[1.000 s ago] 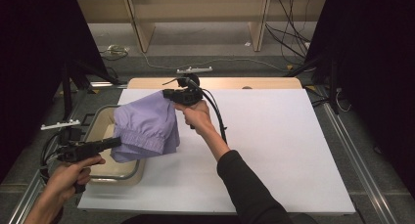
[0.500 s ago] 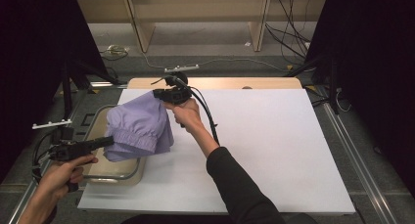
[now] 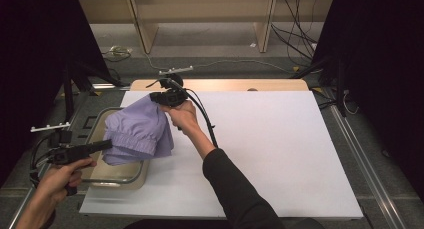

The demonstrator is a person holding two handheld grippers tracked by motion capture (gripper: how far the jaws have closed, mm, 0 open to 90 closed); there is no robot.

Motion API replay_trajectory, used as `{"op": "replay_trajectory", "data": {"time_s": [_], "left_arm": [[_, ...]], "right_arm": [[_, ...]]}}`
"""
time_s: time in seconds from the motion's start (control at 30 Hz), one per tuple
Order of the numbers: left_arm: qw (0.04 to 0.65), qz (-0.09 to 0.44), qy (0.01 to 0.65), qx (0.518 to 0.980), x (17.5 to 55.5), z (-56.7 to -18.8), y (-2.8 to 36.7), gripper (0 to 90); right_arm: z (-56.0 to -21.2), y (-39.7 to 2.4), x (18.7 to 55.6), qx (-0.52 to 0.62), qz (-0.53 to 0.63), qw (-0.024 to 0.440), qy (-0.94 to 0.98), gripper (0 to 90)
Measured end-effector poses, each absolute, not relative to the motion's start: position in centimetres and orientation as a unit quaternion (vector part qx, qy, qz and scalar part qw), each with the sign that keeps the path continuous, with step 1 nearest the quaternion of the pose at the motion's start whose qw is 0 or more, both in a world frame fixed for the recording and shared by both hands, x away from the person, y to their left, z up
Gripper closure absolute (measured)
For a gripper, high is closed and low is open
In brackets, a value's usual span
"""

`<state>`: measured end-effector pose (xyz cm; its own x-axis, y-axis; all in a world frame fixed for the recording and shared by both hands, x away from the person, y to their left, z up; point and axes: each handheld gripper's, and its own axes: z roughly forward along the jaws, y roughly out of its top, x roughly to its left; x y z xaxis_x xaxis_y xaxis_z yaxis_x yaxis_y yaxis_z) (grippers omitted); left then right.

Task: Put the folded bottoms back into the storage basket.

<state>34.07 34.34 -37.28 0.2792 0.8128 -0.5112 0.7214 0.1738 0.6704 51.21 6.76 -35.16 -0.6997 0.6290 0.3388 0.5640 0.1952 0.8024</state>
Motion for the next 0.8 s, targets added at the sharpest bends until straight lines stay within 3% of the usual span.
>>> {"op": "replay_trajectory", "data": {"time_s": [0.8], "left_arm": [[0.469,0.061,0.619,0.627,34.3,-37.8,36.3,79.7]], "right_arm": [[-35.6,9.7,51.5,0.384,0.489,0.03,0.782,86.3]]}}
